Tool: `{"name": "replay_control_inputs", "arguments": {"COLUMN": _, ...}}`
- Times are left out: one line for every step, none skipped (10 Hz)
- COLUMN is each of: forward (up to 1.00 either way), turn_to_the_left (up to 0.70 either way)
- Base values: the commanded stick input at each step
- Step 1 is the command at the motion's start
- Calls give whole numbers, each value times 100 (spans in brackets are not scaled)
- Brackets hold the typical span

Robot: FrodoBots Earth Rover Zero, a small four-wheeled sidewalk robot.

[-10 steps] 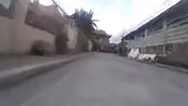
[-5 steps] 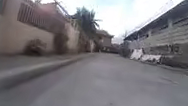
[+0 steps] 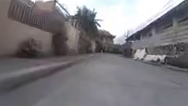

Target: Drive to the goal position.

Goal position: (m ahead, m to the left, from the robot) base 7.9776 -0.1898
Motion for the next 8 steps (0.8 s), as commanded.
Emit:
{"name": "replay_control_inputs", "arguments": {"forward": 100, "turn_to_the_left": -40}}
{"name": "replay_control_inputs", "arguments": {"forward": 100, "turn_to_the_left": -40}}
{"name": "replay_control_inputs", "arguments": {"forward": 100, "turn_to_the_left": -40}}
{"name": "replay_control_inputs", "arguments": {"forward": 100, "turn_to_the_left": -39}}
{"name": "replay_control_inputs", "arguments": {"forward": 100, "turn_to_the_left": -8}}
{"name": "replay_control_inputs", "arguments": {"forward": 100, "turn_to_the_left": 0}}
{"name": "replay_control_inputs", "arguments": {"forward": 100, "turn_to_the_left": 0}}
{"name": "replay_control_inputs", "arguments": {"forward": 100, "turn_to_the_left": 0}}
